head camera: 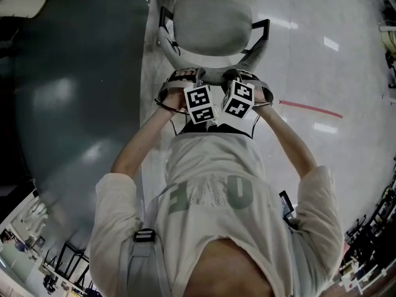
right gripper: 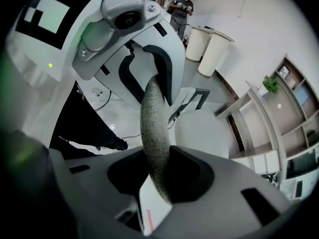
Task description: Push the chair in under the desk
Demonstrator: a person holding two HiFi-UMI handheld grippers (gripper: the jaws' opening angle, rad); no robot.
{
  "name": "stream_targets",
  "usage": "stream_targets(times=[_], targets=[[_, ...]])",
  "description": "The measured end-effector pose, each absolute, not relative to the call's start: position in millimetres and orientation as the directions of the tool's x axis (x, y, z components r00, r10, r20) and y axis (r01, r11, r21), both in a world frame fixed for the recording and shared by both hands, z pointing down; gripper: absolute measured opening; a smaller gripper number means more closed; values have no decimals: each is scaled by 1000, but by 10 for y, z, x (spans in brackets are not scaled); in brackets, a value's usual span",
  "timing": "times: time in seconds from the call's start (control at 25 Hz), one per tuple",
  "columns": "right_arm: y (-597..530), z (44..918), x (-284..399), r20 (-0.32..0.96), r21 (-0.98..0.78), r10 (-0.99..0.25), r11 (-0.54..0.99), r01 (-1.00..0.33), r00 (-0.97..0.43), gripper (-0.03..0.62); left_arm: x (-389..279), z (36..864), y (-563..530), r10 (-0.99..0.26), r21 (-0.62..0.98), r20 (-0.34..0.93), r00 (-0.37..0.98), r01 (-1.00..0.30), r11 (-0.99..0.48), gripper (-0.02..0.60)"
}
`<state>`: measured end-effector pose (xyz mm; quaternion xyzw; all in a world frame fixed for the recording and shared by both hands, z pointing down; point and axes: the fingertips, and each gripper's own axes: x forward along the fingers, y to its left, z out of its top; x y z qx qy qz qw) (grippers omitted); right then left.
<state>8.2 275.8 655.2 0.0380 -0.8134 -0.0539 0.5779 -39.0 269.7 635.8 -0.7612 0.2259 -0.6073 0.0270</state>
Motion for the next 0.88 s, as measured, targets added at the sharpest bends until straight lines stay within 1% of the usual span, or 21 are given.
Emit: stream_targets(times=[0.12,0.32,0.68,0.88], targets=[[2535,6538,25,938,136,-133,991,-11,-320,110,-441,6353,2474,-397,-333,903,164,-316,-888,147],[2244,6585,124,945,149,-156,988,-46,-286,112,-360,6394,2211,-405,-336,895,189,-310,-889,149],[1741,6633,83,952,130,-149,988,-85,-268,114,-404,6418,1686,-431,-357,875,222,-306,-883,153],[1360,6565,128,951,134,-158,985,-106,-267,115,-354,6354,1281,-423,-347,878,225,-310,-885,158]])
